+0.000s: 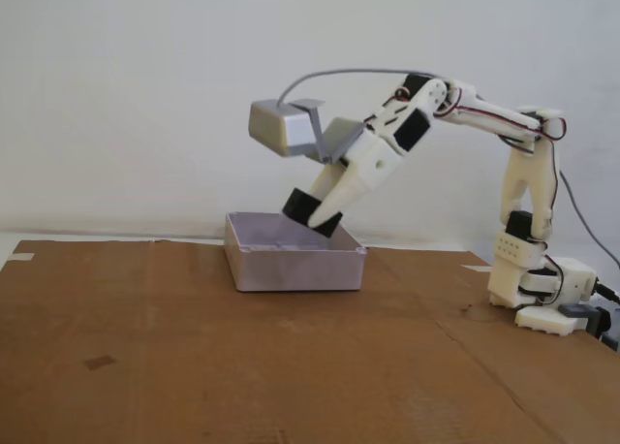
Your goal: Grasp a block and put it in the box.
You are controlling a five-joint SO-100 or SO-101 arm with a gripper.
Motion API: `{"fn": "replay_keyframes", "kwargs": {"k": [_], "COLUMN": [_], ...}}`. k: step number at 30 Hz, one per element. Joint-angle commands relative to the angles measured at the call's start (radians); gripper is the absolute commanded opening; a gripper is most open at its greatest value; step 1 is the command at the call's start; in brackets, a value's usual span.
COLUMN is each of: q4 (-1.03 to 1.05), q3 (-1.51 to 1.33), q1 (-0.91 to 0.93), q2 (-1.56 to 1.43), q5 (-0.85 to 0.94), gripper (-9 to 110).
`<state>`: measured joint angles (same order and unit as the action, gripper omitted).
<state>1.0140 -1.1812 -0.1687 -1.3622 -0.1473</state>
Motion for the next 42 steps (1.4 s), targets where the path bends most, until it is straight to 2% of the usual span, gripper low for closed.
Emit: {"fn": "replay_keyframes", "kwargs": {"k": [1,32,42], "q4": [-0.002,-0.002,-0.017], "q3": [0.071,0.067,-0.092], "q1": [0.060,0.518,0.601], "q2": [-0.192,-0.192,-0.190], "q5": [0.003,0.008,0.011], "gripper": [0,0,0]}}
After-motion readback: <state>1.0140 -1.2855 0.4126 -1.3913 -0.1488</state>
